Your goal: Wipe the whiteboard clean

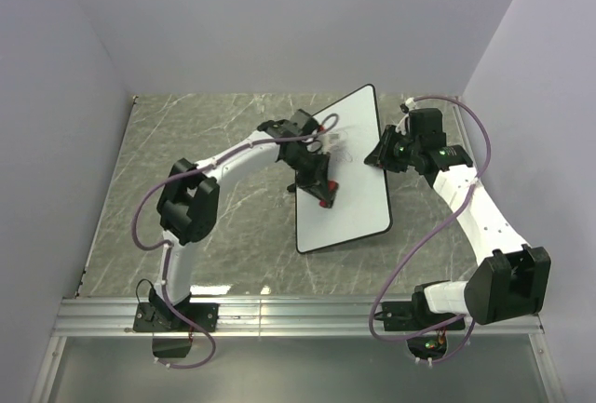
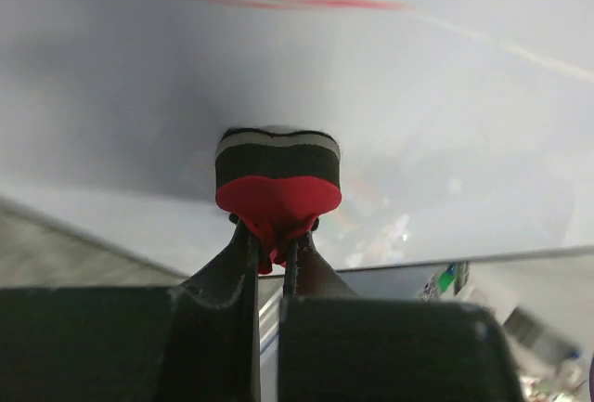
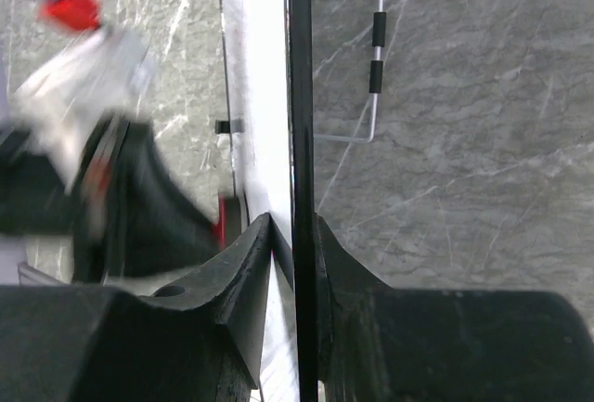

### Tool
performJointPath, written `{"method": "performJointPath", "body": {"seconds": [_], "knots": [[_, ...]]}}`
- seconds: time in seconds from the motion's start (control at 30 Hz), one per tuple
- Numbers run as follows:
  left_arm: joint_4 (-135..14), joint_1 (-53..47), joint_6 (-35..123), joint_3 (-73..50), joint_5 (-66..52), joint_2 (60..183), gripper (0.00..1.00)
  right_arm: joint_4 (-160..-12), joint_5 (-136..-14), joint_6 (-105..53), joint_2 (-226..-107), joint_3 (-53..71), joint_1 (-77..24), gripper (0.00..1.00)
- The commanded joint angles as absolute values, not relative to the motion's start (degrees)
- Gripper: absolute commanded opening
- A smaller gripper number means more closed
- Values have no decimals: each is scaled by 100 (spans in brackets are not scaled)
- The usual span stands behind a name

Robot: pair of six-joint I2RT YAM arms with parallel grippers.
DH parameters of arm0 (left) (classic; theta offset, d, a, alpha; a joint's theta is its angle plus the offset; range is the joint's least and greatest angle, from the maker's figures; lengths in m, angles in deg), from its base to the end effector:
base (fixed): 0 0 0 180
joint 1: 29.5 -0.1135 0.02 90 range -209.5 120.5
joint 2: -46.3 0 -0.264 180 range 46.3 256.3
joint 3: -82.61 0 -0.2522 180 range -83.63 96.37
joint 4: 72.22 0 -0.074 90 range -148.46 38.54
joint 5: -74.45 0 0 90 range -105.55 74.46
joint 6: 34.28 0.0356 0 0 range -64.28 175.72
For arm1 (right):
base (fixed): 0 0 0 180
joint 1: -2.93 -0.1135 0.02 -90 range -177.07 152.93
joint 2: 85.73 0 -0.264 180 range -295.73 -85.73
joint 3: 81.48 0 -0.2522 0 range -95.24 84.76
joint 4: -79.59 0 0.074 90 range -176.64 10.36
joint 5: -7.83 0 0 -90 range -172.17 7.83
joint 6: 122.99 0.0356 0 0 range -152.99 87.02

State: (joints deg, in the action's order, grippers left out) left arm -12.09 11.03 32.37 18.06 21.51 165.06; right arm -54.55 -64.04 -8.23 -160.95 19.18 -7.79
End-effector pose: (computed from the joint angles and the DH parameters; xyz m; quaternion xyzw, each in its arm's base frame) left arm 0.3240 -0.3052 0.2388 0.2100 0.9015 -0.3777 0.0212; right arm 0.2776 0.0638 0.3151 0.0462 0.9023 0.2600 0.3407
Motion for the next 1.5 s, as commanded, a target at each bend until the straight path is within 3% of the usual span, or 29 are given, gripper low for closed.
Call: {"method": "performJointPath", "body": {"seconds": [0.0,0.27,0.53,0.67,0.87,1.47], "knots": [[-1891,734,3093,1270,1188,17057,0,-4982,-5616,-925,-16185,1946,-1377,0],[-1689,671,3269,2209,1100,17726,0,-4938,-5607,-952,-16176,1928,-1377,0],[-2030,1040,3006,3395,1442,17375,0,-4868,-5589,-978,-16141,2077,-1377,0],[-2873,1137,2505,3659,1478,17146,0,-4841,-5607,-996,-16088,2200,-1377,0],[-2234,1154,2338,5127,1697,18146,0,-4771,-5651,-1031,-16044,2271,-1386,0],[-933,697,3919,3186,844,18641,0,-4710,-5624,-1171,-16044,2140,-1386,0]]}}
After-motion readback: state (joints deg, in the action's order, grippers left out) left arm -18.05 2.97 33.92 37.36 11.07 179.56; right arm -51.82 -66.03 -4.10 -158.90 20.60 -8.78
